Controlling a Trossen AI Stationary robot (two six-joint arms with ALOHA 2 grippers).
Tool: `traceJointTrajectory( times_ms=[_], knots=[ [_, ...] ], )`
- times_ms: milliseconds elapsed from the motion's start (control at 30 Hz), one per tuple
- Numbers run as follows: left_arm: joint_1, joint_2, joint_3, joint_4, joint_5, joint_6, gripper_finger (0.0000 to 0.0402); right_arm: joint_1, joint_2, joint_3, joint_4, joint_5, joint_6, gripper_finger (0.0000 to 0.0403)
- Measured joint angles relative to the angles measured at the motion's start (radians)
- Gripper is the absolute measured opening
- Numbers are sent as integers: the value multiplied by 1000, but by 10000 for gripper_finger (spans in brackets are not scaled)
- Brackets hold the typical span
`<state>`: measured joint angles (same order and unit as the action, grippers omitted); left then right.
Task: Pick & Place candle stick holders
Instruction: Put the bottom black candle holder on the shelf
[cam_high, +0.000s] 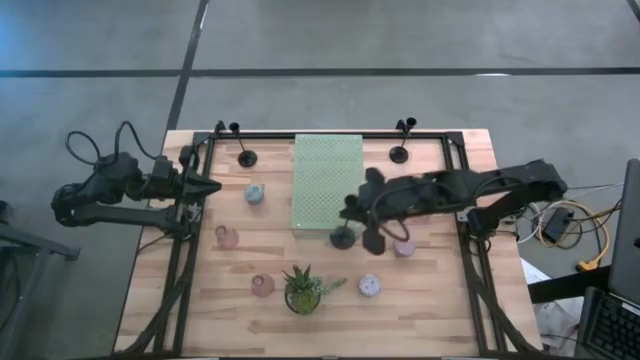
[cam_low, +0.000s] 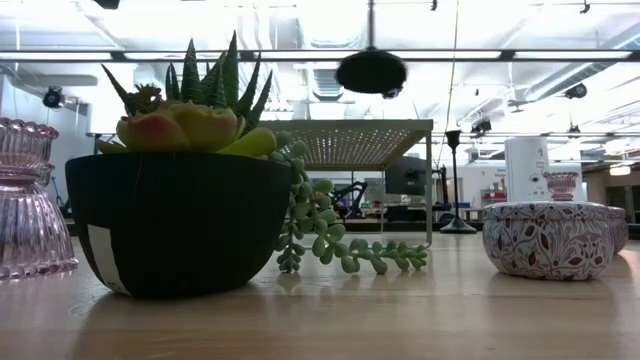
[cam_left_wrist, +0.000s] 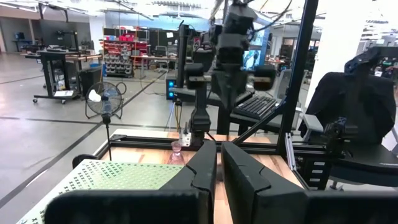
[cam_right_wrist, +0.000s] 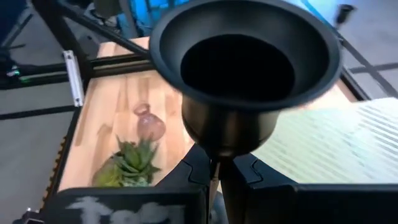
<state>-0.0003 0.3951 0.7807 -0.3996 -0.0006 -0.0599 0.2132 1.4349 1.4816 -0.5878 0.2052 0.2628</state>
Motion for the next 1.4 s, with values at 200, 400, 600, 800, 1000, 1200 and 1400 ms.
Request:
traceJointTrajectory(
  times_ms=[200,400,600,800,1000,1200,1400],
  knots=[
    [0,0,0,0,0,0,30,-36,77,12,146,-11,-75,9],
    [0,0,0,-1,0,0,30,-154,128,127,25,-43,-85,8],
    [0,0,0,-1,0,0,30,-251,163,195,-57,-96,-149,8],
    [0,0,0,-2,0,0,30,-314,181,199,-46,-151,-182,8],
    [0,0,0,-2,0,0,30,-351,186,180,-31,-187,-211,8],
    [0,0,0,-2,0,0,30,-387,186,128,16,-231,-214,8],
    [0,0,0,-2,0,0,30,-396,179,113,39,-237,-218,8]
  ],
)
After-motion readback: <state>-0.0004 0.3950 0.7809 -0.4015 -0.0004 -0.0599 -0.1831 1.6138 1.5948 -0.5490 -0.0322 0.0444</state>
